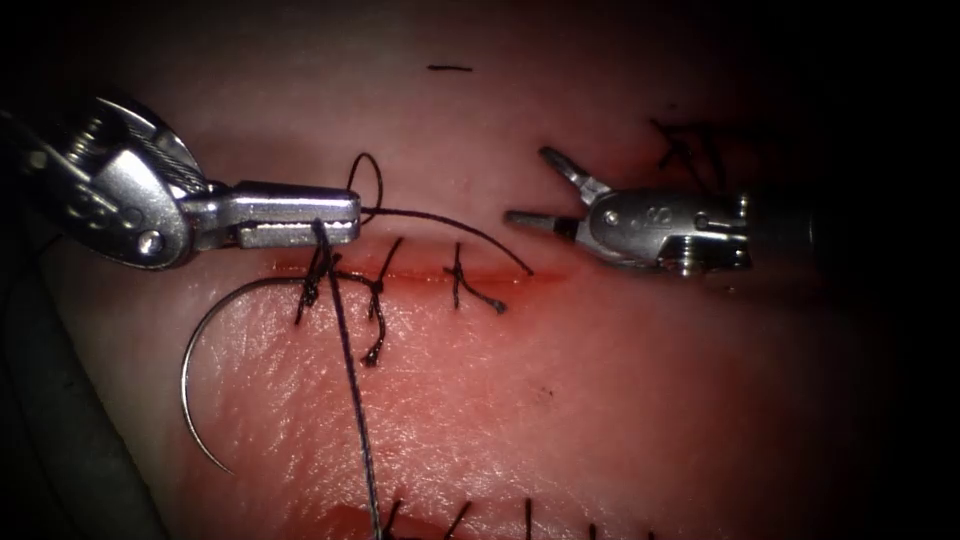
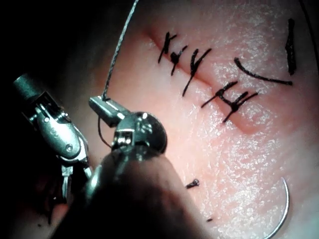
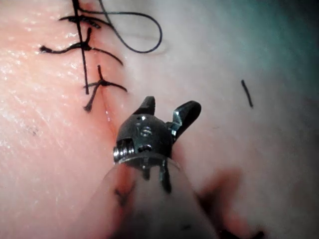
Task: Wound Closure
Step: Drop the suture end from the left gripper
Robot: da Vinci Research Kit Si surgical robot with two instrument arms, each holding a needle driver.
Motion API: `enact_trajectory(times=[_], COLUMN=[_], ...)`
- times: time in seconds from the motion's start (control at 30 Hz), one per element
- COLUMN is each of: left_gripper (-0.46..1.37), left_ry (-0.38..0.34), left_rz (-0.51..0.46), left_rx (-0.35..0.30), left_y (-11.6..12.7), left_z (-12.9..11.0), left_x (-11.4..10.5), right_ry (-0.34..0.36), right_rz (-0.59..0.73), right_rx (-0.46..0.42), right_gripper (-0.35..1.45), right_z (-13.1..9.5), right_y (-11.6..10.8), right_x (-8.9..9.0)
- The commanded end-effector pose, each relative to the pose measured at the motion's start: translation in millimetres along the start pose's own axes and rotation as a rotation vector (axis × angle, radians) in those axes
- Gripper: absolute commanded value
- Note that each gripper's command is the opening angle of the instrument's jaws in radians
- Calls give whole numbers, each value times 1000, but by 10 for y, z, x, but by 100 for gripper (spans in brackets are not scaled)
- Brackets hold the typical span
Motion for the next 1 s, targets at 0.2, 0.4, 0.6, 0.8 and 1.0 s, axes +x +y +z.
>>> enact_trajectory(times=[0.2,0.4,0.6,0.8,1.0], left_gripper=[-35,-35,-35,-35,-35], left_ry=[10,55,105,142,144], left_rz=[-10,-47,-86,-141,-188], left_rx=[-25,-39,-68,-103,-143], left_y=[28,73,121,167,211], left_z=[29,64,99,130,152], left_x=[3,9,13,6,-15], right_ry=[-22,-99,-117,-162,-173], right_rz=[-15,-13,-21,-43,-49], right_rx=[-23,-5,37,74,82], right_gripper=[98,101,98,81,76], right_z=[-15,-21,-21,-23,-26], right_y=[25,31,25,15,11], right_x=[6,6,-4,-17,-23])
